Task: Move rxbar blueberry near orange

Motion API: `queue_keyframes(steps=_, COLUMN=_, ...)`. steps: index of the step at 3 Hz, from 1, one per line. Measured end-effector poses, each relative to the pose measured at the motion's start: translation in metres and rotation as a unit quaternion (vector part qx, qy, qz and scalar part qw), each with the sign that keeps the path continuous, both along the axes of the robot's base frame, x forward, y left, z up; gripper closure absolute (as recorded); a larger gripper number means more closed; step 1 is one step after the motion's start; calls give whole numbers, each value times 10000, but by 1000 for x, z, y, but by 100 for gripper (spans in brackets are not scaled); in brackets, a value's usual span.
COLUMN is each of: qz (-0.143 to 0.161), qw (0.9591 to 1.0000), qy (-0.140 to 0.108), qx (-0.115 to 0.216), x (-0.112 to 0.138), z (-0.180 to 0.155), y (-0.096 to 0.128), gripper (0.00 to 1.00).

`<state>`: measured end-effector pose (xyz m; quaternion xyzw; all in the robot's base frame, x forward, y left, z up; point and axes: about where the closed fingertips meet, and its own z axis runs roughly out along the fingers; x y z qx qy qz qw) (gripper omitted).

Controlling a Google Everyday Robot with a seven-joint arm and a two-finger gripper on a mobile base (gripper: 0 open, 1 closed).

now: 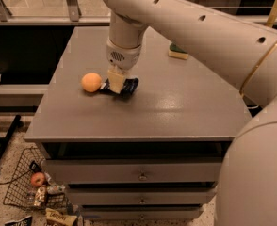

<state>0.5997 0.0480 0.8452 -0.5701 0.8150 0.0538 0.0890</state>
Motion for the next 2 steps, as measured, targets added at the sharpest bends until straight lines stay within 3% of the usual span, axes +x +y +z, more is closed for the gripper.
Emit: queue_keyframes(steps=2, qz=11, qw=10000, qy=1, qx=7, x=1, z=-3, y=2, gripper=5)
